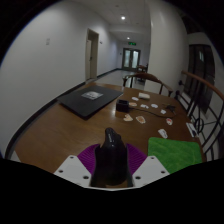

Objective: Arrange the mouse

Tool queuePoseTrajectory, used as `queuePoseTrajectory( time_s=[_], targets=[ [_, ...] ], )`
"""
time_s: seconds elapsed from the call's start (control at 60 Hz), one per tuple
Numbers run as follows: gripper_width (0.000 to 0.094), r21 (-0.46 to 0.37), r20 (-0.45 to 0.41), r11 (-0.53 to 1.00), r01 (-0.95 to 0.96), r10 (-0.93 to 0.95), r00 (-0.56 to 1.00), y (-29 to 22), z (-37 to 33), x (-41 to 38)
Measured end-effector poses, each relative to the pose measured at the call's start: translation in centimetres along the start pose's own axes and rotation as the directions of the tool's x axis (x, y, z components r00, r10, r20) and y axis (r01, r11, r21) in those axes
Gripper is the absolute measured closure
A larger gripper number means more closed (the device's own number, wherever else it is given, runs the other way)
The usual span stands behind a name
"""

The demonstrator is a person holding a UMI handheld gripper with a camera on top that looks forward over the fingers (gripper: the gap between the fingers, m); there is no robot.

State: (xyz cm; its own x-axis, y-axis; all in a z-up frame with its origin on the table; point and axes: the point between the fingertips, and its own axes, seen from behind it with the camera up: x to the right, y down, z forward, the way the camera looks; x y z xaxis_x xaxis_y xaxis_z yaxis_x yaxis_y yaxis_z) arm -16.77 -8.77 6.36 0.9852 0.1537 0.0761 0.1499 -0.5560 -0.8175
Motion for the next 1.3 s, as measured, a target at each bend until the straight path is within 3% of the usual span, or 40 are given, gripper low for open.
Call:
queuePoseTrajectory(
  time_s=[0.067,0.167,0.3,0.383,0.467,0.6,0.767,0.95,1.133,1.183,1.3],
  targets=[
    [0.0531,0.004,0.031,1.0,-0.019,0.019,0.999,0.4,-0.1,-0.8],
    [0.0546,0.037,-0.01,0.999,-0.02,0.021,1.0,0.3,-1.2,-0.8],
    [0.0544,0.205,-0.016,0.978,-0.045,0.049,0.999,-5.9,-7.3,0.7],
    [0.0546,0.324,-0.104,0.946,-0.03,0.067,0.992,-10.5,-12.3,5.3],
    [0.0549,0.368,-0.197,0.93,-0.014,0.093,0.976,-11.3,-15.4,11.2],
    [0.0549,0.273,-0.259,0.956,-0.11,0.183,0.948,-5.5,-13.6,17.7],
    [0.0548,0.089,-0.262,0.981,-0.171,0.189,0.946,4.4,-8.7,17.1],
    [0.0544,0.057,-0.279,0.986,-0.157,0.167,0.946,7.5,-6.8,16.5],
    [0.0231,-0.001,-0.313,0.998,-0.059,0.056,0.948,8.2,-7.4,16.7],
    [0.005,0.006,-0.312,0.998,-0.057,0.056,0.948,7.9,-8.0,16.5],
    [0.0089,0.065,-0.259,0.991,-0.121,0.134,0.957,7.6,-11.5,14.8]
  ],
)
